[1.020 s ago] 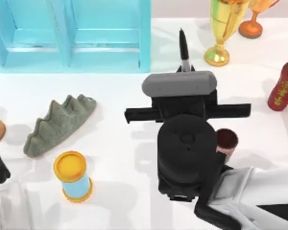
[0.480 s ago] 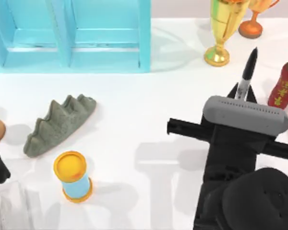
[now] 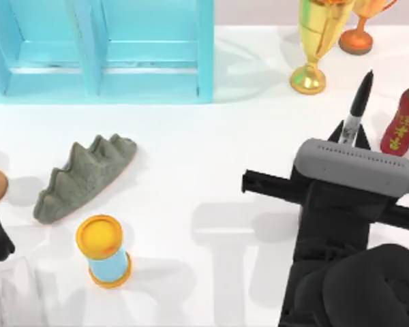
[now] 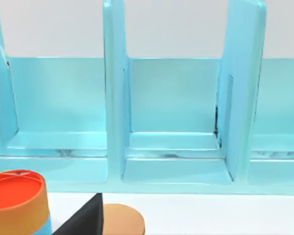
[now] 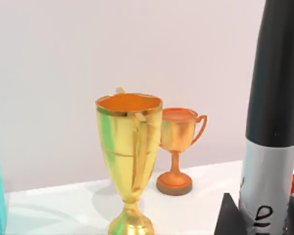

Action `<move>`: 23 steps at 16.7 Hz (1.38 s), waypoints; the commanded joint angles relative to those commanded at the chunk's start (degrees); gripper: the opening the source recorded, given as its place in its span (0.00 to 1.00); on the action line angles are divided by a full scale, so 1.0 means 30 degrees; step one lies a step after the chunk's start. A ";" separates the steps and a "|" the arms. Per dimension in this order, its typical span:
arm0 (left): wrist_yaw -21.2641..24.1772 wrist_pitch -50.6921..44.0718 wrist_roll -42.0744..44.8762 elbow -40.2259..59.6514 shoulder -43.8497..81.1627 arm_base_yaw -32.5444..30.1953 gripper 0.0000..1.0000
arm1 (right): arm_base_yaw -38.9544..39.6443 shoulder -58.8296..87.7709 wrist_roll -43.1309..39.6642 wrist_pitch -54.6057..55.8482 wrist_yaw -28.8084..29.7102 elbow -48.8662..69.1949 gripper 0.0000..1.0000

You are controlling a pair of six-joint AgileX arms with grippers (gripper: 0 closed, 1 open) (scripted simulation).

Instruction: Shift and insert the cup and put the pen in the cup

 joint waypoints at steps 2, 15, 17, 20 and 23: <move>0.0000 0.0000 0.0000 0.0000 0.0000 0.0000 1.00 | -0.0210 0.0000 0.0325 -0.0409 -0.0246 -0.0050 0.00; 0.0000 0.0000 0.0000 0.0000 0.0000 0.0000 1.00 | -0.2076 0.0054 0.3677 -0.3465 -0.1966 0.0024 0.00; 0.0000 0.0000 0.0000 0.0000 0.0000 0.0000 1.00 | -0.2347 0.0070 0.4170 -0.3937 -0.2243 0.0023 0.00; 0.0000 0.0000 0.0000 0.0000 0.0000 0.0000 1.00 | -0.2714 0.0155 0.4917 -0.4629 -0.2643 0.0036 0.00; 0.0000 0.0000 0.0000 0.0000 0.0000 0.0000 1.00 | -0.2716 0.0155 0.4919 -0.4631 -0.2644 0.0036 0.00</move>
